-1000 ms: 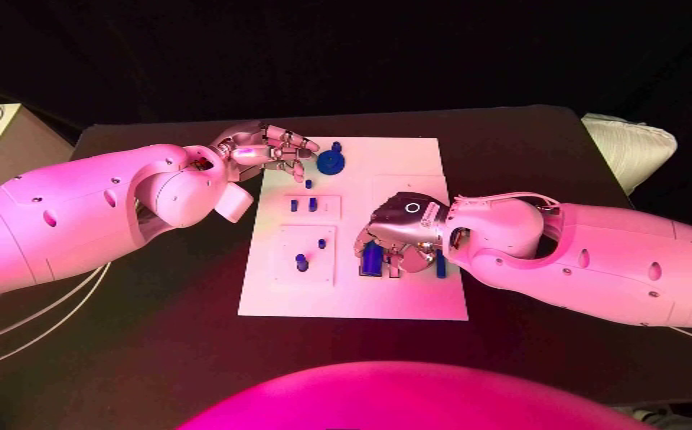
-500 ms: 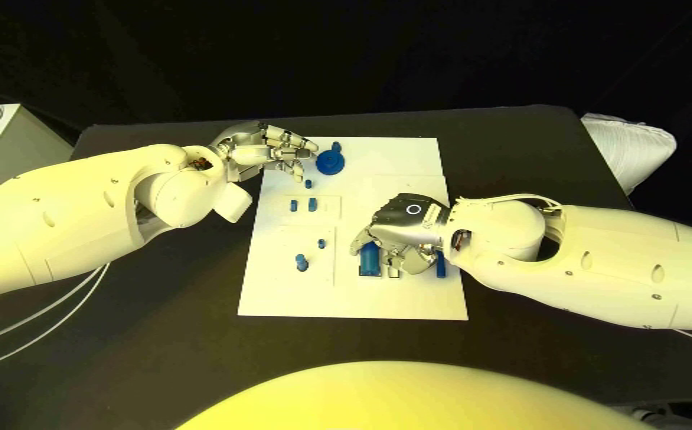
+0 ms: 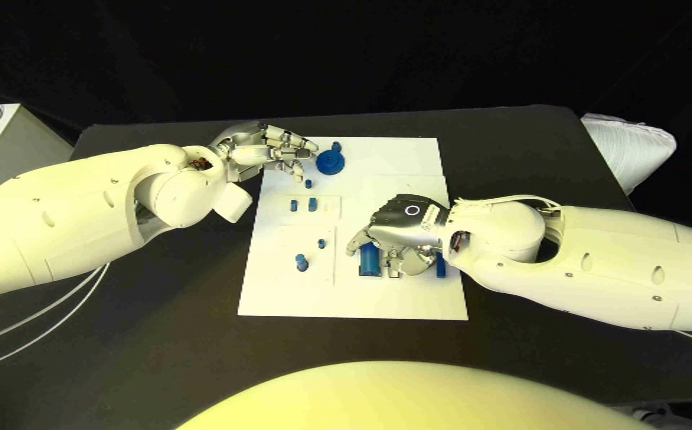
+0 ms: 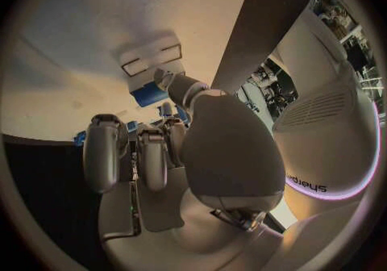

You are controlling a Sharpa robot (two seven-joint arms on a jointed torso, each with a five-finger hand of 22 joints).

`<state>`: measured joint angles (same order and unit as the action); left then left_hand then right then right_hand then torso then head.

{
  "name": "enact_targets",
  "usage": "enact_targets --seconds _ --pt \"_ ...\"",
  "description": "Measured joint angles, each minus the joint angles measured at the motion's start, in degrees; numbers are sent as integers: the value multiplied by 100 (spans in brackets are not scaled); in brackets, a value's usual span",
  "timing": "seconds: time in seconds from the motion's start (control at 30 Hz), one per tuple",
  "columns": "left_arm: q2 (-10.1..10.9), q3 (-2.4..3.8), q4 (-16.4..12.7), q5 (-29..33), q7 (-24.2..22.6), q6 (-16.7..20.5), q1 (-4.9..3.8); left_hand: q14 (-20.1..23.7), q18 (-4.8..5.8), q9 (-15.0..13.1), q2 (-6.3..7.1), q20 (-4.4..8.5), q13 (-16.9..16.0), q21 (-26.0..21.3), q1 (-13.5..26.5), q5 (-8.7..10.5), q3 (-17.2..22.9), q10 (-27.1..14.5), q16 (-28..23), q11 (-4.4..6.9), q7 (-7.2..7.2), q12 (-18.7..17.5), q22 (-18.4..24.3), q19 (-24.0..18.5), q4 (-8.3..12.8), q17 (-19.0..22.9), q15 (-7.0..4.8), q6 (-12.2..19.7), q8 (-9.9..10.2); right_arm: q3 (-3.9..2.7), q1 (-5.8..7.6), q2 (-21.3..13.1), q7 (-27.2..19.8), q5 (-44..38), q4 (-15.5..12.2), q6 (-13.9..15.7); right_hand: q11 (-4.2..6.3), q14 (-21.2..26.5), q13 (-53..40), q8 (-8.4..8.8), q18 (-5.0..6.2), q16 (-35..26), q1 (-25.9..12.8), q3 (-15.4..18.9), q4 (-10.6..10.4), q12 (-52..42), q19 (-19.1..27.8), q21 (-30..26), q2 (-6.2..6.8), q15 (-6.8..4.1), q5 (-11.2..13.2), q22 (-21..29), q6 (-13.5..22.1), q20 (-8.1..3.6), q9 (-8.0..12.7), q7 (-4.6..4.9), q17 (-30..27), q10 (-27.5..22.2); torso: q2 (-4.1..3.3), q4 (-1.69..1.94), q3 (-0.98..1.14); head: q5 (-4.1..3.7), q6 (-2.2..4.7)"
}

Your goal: Assemble the parts on the task board

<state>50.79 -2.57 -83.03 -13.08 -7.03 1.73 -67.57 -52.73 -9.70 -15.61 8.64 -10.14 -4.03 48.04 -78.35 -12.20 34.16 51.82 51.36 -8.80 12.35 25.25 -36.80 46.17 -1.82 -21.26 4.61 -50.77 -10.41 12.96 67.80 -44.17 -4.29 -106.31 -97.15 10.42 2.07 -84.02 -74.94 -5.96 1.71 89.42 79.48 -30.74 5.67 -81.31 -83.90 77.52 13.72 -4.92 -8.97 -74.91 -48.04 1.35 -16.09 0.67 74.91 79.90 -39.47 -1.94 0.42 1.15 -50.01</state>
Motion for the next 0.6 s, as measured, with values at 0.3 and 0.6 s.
enact_targets --seconds 0.3,0.6 --pt "5 0 0 0 2 0 0 0 0 0 0 0 0 0 0 0 0 0 0 0 0 0 1 0 0 0 0 0 0 -2 7 -229 16 35 -171 164 16 21 1 0 0 36 60 80 -45 -75 0 195 -61 -21 0 0 -57 0 0 93 0 110 2 1 1 -1 2" --pt "6 0 0 0 3 0 -1 0 0 1 0 0 0 0 0 0 0 0 0 0 0 0 -7 0 0 0 0 0 0 -14 32 -490 -12 738 -329 687 -337 3 1 -294 1 38 -405 781 -538 -267 -11 600 36 255 -136 -3 -224 159 -58 578 0 395 3 -2 2 7 19"
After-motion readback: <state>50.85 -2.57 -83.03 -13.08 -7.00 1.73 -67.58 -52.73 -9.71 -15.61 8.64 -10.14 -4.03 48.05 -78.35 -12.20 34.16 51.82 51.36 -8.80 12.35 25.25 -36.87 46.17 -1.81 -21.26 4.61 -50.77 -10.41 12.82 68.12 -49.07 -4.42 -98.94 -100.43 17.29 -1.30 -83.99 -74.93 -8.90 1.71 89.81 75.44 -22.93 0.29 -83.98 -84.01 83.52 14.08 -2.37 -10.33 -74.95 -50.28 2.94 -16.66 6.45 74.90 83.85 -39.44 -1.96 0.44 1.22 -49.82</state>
